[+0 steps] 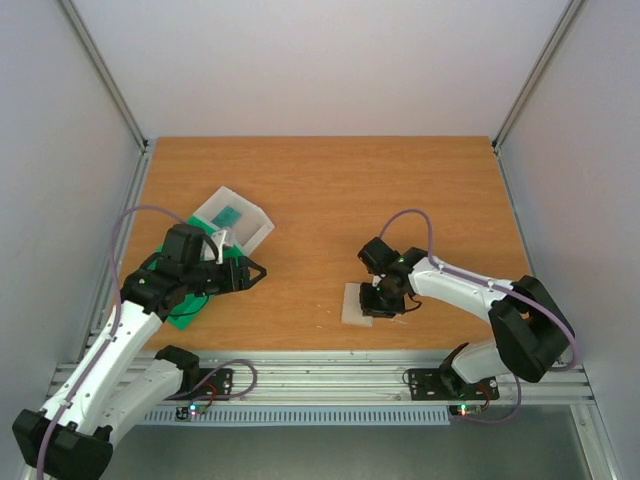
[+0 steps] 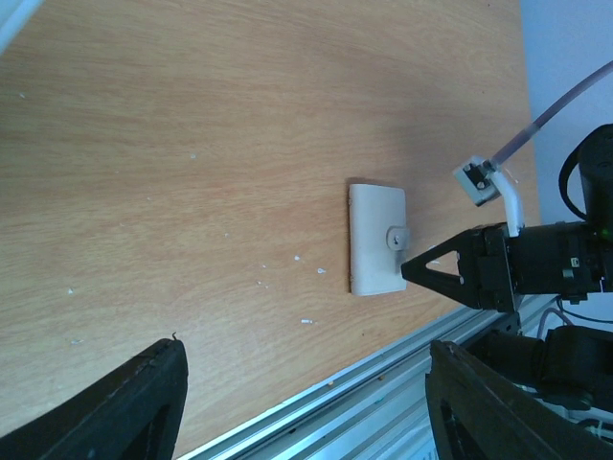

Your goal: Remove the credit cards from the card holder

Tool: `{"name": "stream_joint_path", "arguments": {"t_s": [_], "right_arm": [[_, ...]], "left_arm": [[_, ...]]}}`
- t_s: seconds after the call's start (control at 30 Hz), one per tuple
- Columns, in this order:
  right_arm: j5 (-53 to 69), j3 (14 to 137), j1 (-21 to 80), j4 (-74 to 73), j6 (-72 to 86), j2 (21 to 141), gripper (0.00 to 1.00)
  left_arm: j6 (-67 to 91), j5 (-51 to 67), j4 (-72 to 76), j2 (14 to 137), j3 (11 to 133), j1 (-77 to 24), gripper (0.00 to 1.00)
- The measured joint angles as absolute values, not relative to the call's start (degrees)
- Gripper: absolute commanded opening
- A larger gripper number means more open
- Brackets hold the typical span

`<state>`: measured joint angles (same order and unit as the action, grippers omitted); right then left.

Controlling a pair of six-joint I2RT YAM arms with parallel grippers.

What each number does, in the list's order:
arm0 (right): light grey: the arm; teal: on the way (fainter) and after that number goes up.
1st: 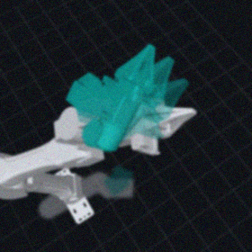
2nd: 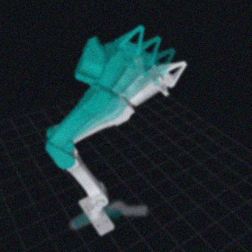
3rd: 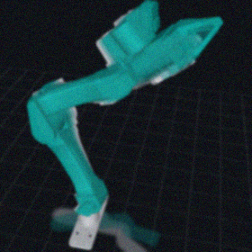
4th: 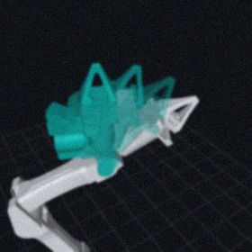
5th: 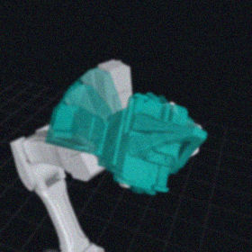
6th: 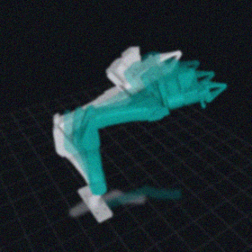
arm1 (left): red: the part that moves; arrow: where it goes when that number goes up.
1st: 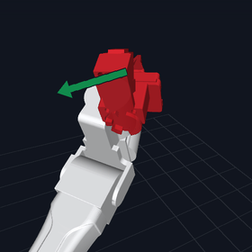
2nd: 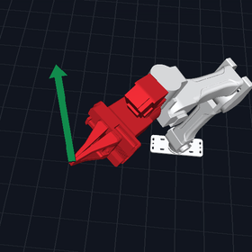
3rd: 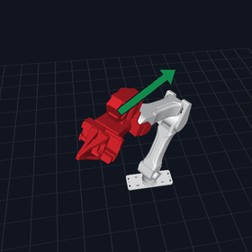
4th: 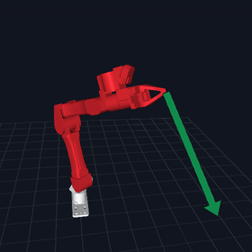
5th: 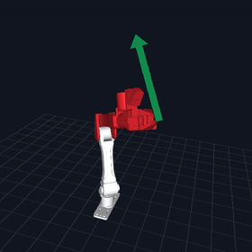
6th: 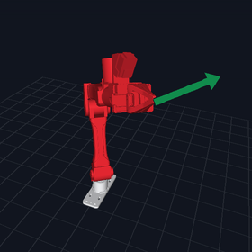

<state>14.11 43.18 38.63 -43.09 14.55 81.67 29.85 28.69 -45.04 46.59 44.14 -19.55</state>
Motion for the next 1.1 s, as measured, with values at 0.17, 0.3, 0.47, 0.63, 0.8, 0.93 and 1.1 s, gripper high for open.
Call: {"name": "stream_joint_path", "arguments": {"t_s": [0.17,0.3,0.47,0.63,0.8,0.93,1.1], "right_arm": [[9.85,46.70,38.89,-46.44,14.39,79.44,0.23],[7.22,50.06,39.83,-49.28,14.98,78.15,0.25],[5.67,53.69,41.74,-50.28,16.69,79.83,0.26],[4.21,56.55,42.94,-49.93,18.37,85.30,0.27],[2.74,58.33,44.29,-50.04,19.55,91.96,0.27],[0.21,58.85,45.39,-51.05,20.84,93.49,0.27],[-3.20,59.81,46.09,-52.27,22.04,95.92,0.28]], "left_arm": [[30.26,29.17,-45.06,45.67,44.12,-19.64,0.74],[30.35,29.19,-45.15,43.48,44.12,-19.64,0.81],[30.11,29.23,-45.17,41.58,44.14,-19.64,0.91],[29.56,29.08,-45.76,40.51,44.36,-19.64,0.97],[28.38,28.82,-47.86,40.40,46.72,-19.64,0.99],[27.40,27.99,-48.82,39.46,47.40,-19.64,0.99],[26.96,27.81,-50.35,38.17,48.10,-19.64,0.99]]}}
